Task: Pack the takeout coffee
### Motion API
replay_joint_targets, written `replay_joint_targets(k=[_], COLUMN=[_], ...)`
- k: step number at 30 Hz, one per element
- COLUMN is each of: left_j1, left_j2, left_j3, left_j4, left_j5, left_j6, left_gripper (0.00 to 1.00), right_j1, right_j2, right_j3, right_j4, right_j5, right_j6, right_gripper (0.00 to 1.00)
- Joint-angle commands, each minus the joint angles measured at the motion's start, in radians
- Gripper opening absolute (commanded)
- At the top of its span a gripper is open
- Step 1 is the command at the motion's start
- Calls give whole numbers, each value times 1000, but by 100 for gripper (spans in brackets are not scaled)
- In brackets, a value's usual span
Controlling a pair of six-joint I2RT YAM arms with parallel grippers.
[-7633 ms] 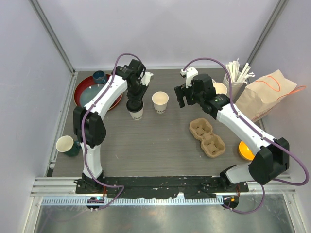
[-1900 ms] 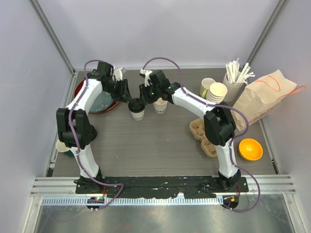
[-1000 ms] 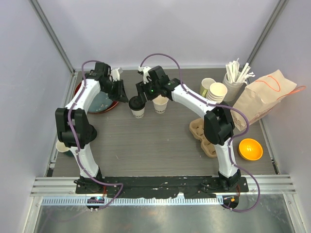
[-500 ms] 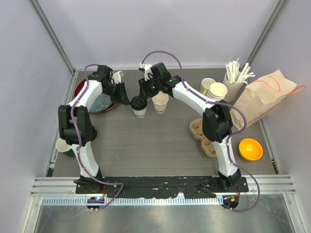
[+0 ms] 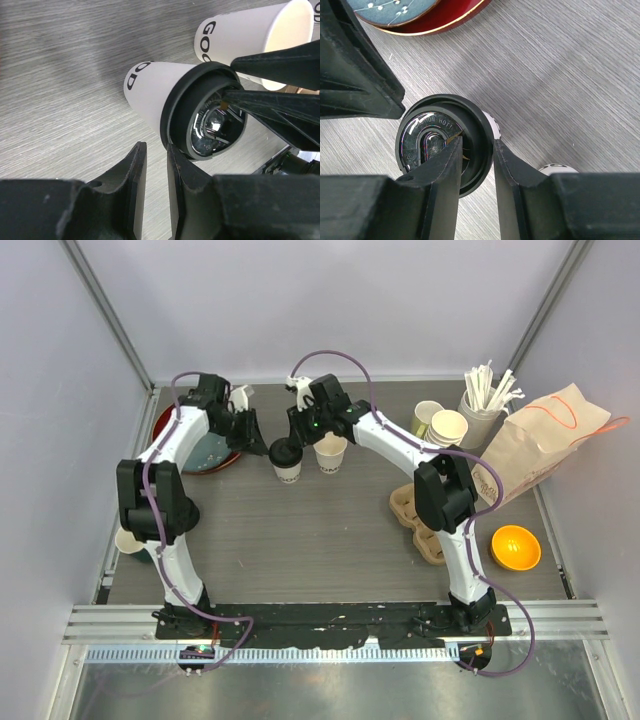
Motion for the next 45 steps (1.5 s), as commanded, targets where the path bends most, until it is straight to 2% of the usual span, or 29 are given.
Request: replay_joint_targets(k=[1,4,12,20,22,29,33,34,37,45], left_j1=[-6,-10,-28,-28,-28,-26,-28,-28,-28,-28], left_j2=[-47,-23,21,87,102,142,86,46,-31,-88], left_j3=[-25,-31,-42,-80,-89,-115,-92,-88,-77,7], left_j4=[39,42,55,50,50,61,65,74,102,56], left_j5=[55,88,68,22,8,-33,-30,-36,-42,-90], left_j6=[-19,-25,-29,-19,-18,-15,-13,-13,-6,44], left_gripper=[27,27,26,2,0,0,0,8,20,26], right_j1=[5,9,12,9,6,2,4,4,4,4], right_j2=[-25,-28,-34,-71,-82,-96,-103,-100,-91,-120], right_j3=[-16,-22,-45,-187,-227,-255,-240,-232,-194,-126], right_j4=[8,8,28,126,144,169,169,168,138,118], right_j5=[18,28,19,2,-3,0,-6,-12,-29,-17], right_j6=[-10,-15,-21,10,17,24,16,13,7,4], right_gripper=[34,33,26,14,11,7,7,9,15,27])
